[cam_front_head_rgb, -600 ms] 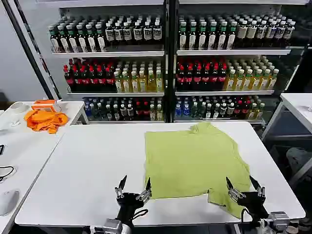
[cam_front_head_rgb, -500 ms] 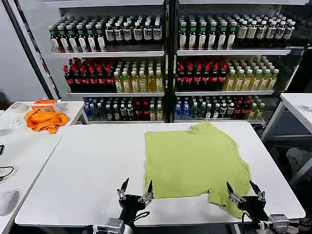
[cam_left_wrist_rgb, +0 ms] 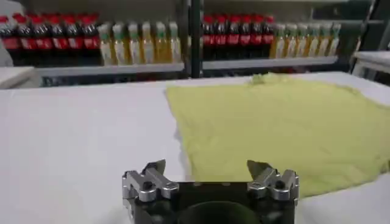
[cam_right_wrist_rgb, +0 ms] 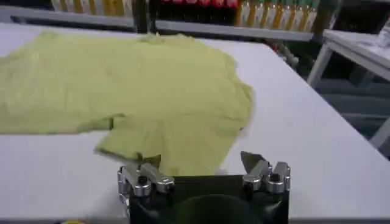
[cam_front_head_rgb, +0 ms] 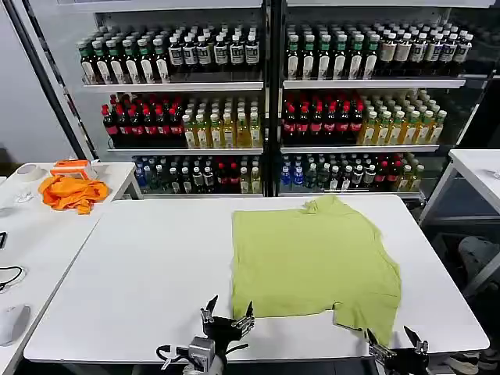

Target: Fold and organize the clothes.

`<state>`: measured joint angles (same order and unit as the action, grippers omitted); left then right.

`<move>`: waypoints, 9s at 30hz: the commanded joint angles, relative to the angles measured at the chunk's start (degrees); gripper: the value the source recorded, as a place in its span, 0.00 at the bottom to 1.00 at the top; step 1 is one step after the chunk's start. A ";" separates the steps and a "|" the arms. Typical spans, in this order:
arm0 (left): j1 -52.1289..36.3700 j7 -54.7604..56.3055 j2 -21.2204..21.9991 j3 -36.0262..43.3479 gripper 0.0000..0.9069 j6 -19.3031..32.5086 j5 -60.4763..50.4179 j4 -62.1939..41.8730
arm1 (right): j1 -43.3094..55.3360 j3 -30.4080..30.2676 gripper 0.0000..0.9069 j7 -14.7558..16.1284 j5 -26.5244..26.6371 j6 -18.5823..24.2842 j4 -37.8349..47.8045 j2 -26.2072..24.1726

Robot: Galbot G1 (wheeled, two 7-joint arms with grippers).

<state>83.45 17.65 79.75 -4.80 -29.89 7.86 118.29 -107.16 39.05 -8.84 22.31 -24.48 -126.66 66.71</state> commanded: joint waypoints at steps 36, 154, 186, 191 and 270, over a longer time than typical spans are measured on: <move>1.90 -2.79 -2.69 -3.09 0.02 4.42 11.89 3.06 | -0.43 -1.57 0.00 0.29 0.79 1.53 -2.54 0.34; -10.59 -4.23 -4.82 -4.14 0.02 6.03 17.66 -10.70 | 24.04 -4.54 0.00 0.97 11.70 -1.96 17.52 -3.63; 20.36 -2.96 -16.36 -17.82 1.00 3.05 19.20 14.90 | -0.42 -1.83 1.00 0.39 6.73 -4.26 -3.53 -2.91; 19.64 -3.15 -15.66 -17.07 1.00 1.63 17.52 14.78 | 1.18 -2.31 1.00 0.80 6.77 -3.68 -4.10 -2.74; -28.26 2.94 -14.10 -3.40 0.02 -3.11 33.48 -23.37 | 69.57 -36.11 0.00 -14.25 25.20 -8.67 47.56 1.75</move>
<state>54.35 20.46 65.50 -8.29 -32.74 40.83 94.88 -37.01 2.88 -22.96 47.68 -32.96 -79.05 68.50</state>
